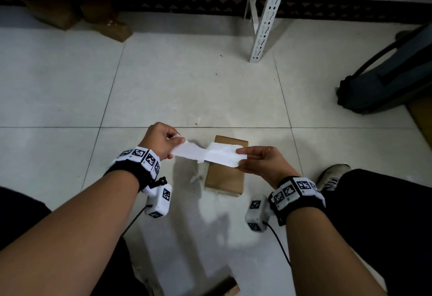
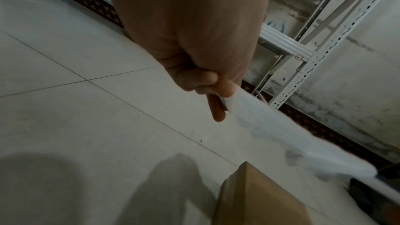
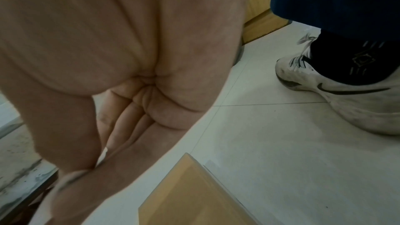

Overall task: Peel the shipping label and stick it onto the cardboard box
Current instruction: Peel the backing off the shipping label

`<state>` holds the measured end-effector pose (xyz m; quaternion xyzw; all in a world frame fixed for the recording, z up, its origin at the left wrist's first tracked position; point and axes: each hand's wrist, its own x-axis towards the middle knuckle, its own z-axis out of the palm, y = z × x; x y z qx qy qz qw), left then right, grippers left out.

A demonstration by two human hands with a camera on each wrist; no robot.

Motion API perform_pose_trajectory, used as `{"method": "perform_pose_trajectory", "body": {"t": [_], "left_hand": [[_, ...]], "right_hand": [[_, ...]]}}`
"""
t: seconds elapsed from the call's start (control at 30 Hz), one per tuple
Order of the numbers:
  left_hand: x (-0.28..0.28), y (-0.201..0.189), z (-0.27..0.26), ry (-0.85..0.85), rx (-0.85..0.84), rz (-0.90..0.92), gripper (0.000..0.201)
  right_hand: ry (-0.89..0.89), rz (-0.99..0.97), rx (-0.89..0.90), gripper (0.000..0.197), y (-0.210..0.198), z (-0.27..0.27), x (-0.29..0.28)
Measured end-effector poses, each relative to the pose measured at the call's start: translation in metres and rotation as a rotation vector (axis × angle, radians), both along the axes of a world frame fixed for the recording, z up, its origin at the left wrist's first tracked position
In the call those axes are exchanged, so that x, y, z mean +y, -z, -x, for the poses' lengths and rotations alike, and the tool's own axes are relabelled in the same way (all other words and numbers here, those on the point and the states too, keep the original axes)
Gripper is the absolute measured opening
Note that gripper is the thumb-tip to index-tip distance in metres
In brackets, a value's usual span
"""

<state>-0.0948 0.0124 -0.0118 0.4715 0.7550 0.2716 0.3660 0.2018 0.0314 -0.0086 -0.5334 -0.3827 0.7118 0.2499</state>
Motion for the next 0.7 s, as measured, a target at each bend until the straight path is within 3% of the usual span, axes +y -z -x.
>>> {"method": "perform_pose_trajectory", "body": {"t": [0.43, 0.7], "left_hand": [[-0.008, 0.011, 0.013, 0.182, 0.190, 0.079, 0.021], [-0.007, 0.020, 0.030, 0.115, 0.202, 0.044, 0.026]], "right_hand": [[0.034, 0.008, 0.001, 0.031, 0.019, -0.006, -0.005], [0.097, -0.040, -0.080, 0.030, 0.022, -0.024, -0.003]]}}
